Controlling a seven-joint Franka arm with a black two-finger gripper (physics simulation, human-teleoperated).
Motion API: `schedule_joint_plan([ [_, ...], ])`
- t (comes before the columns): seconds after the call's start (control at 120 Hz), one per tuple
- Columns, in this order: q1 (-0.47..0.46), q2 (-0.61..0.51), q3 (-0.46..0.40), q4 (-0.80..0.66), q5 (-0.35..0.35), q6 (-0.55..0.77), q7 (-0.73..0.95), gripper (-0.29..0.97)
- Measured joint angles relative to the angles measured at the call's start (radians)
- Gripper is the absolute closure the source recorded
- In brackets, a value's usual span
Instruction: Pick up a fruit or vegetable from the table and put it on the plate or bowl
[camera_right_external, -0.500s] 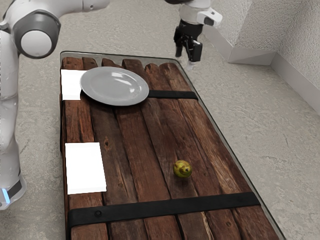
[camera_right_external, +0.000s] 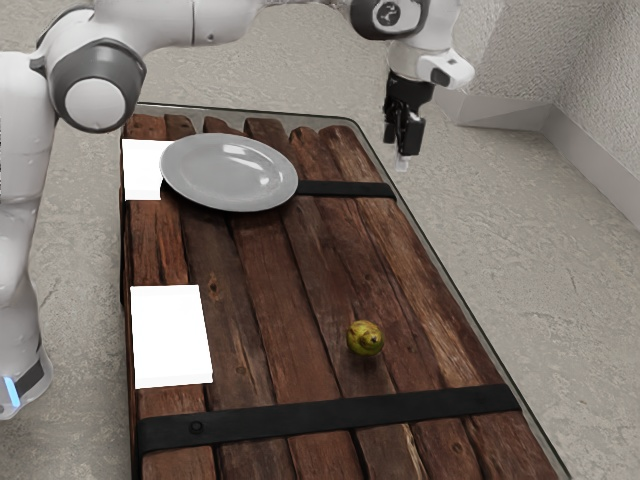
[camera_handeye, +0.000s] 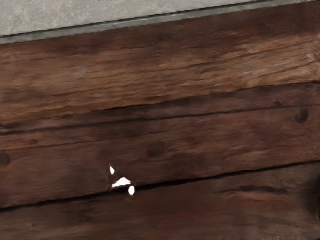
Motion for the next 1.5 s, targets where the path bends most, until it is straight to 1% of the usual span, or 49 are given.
schedule_joint_plan([
  [0.125, 0.008, 0.065, 0.004, -0.015, 0.000, 0.051, 0.230, 0.00],
  [0.25, 0.008, 0.075, 0.002, -0.023, -0.001, 0.082, 0.435, 0.00],
  [0.4, -0.021, 0.088, -0.026, -0.023, -0.003, 0.117, 0.651, 0.00],
  [0.45, -0.024, 0.093, -0.058, -0.021, -0.006, 0.141, 0.713, 0.00],
  [0.533, -0.024, 0.145, -0.118, -0.002, -0.012, 0.203, 0.809, 0.00],
  [0.608, -0.017, 0.188, -0.138, 0.003, -0.028, 0.251, 0.888, 0.00],
  [0.7, -0.025, 0.209, -0.163, 0.003, -0.050, 0.293, 0.974, 0.00],
  [0.8, -0.033, 0.229, -0.164, -0.025, -0.068, 0.322, 1.054, 0.00],
  [0.917, -0.031, 0.185, -0.110, -0.157, -0.078, 0.344, 1.131, 0.00],
  [0.975, -0.035, 0.145, -0.098, -0.229, -0.083, 0.361, 1.164, 0.00],
  [1.05, -0.053, 0.098, -0.086, -0.286, -0.096, 0.378, 1.203, 0.00],
  [1.1, -0.120, 0.072, -0.025, -0.313, -0.115, 0.386, 1.226, 0.00],
  [1.175, -0.329, 0.041, 0.179, -0.354, -0.159, 0.396, 1.257, 0.00],
  [1.2, -0.381, 0.024, 0.227, -0.378, -0.172, 0.398, 1.267, 0.00],
  [1.233, -0.430, 0.000, 0.266, -0.406, -0.187, 0.401, 1.279, 0.00],
  [1.267, -0.460, -0.022, 0.288, -0.432, -0.198, 0.404, 1.290, 0.00],
  [1.317, -0.482, -0.053, 0.303, -0.464, -0.209, 0.407, 1.304, 0.00],
  [1.383, -0.491, -0.069, 0.319, -0.499, -0.220, 0.410, 1.321, 0.00],
  [1.5, -0.499, -0.066, 0.327, -0.531, -0.237, 0.418, 1.347, 0.00],
])
